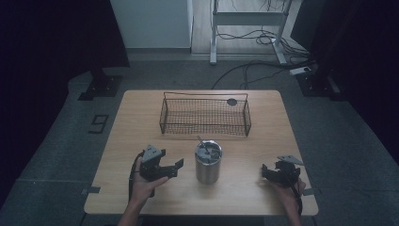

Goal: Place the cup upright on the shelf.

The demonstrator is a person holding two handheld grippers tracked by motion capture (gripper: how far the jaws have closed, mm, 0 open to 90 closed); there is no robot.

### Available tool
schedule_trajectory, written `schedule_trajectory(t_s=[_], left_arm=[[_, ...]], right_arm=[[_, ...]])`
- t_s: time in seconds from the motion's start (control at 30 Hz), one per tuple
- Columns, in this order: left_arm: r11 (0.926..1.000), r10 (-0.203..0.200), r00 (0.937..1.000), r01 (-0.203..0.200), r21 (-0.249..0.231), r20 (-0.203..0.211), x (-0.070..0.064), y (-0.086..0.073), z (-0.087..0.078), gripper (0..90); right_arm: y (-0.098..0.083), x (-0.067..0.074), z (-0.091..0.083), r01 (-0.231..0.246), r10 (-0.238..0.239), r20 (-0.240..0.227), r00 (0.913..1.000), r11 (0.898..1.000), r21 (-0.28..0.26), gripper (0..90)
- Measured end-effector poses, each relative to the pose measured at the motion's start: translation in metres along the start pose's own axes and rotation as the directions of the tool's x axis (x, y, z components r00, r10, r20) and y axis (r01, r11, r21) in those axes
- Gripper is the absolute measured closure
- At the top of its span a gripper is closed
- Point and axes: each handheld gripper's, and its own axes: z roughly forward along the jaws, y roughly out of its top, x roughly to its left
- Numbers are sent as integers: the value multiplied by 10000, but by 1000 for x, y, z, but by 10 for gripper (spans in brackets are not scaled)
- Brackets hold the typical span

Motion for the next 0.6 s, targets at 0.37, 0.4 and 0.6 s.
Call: schedule_trajectory(t_s=[0.37,0.4,0.6], left_arm=[[9999,112,9991,-112,-12,418,-12,7,5,122],[9999,169,9988,-169,1,461,-14,7,6,121],[9987,473,9968,-485,168,649,-23,9,14,113]], right_arm=[[0,0,0,-32,32,43,10000,10000,-29,107],[0,0,0,-34,34,45,10000,10000,-28,108],[0,0,0,-40,40,52,10000,10000,-30,109]])
